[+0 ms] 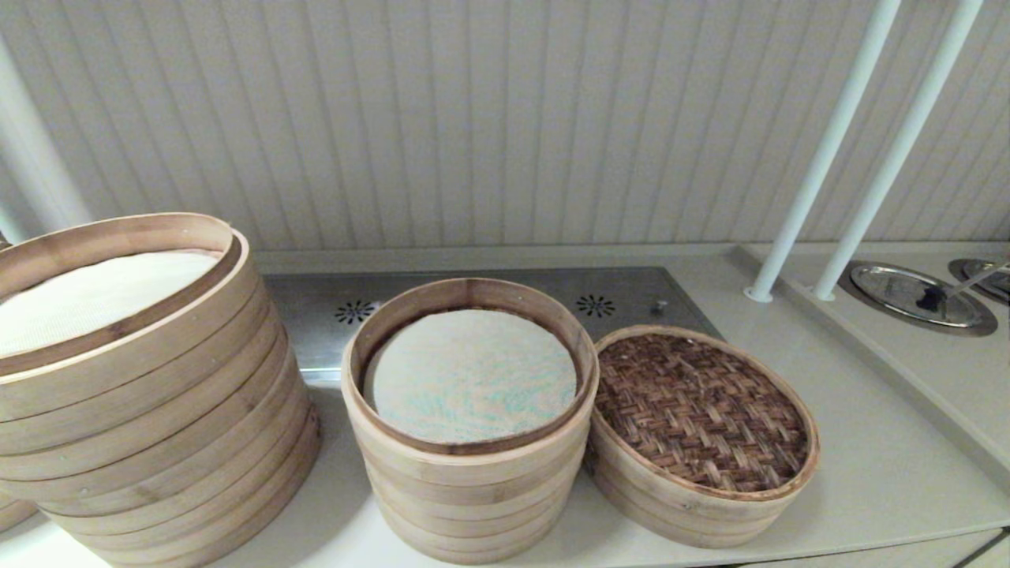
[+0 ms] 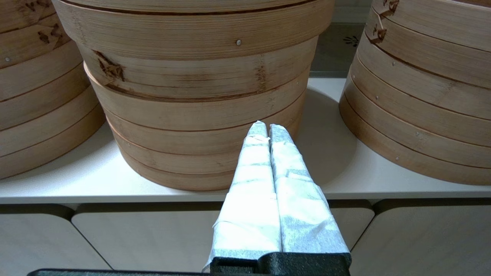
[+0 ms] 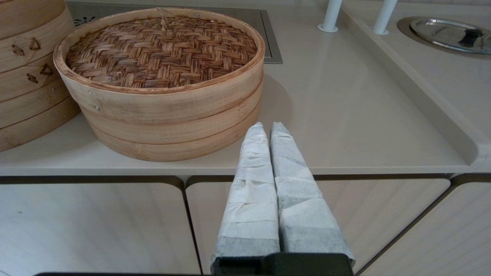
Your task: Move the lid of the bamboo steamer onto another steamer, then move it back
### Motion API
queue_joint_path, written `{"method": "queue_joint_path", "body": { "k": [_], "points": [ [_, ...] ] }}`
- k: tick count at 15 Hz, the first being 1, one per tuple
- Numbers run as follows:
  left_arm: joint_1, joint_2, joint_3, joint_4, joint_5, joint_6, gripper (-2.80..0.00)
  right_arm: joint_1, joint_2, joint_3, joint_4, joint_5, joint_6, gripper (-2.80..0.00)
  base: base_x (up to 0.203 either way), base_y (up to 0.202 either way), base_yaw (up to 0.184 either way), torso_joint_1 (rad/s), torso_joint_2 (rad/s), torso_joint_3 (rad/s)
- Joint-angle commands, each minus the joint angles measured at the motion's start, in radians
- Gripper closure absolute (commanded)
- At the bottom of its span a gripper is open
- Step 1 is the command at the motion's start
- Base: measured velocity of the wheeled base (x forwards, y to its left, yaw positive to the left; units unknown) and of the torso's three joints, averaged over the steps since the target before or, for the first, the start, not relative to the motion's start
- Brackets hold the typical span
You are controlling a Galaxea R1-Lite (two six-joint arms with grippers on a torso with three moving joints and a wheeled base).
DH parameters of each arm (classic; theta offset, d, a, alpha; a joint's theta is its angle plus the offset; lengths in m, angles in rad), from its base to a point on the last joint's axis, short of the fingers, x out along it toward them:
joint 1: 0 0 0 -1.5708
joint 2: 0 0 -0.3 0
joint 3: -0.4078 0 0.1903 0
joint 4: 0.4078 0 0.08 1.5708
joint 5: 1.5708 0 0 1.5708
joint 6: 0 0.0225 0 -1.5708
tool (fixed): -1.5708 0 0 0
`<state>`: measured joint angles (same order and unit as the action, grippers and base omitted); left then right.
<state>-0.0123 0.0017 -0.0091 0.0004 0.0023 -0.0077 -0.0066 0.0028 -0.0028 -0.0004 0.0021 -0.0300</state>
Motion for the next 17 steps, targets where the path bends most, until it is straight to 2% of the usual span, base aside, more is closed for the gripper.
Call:
{"method": "queue_joint_path", "body": {
  "k": [1,3,17],
  "points": [
    [0.0,0.0,0.0,0.0,0.001,0.0,0.0,0.0,0.003,0.006,0.003,-0.002,0.008,0.0,0.0,0.0,0.0,0.0,0.0,0.0],
    [0.0,0.0,0.0,0.001,0.001,0.0,0.0,0.0,0.003,0.006,0.002,-0.004,0.044,0.0,0.0,0.0,0.0,0.0,0.0,0.0],
    [0.0,0.0,0.0,0.0,0.001,-0.001,0.0,-0.001,0.006,0.006,0.002,-0.008,0.047,0.0,0.0,0.0,0.0,0.0,0.0,0.0]
  ]
}}
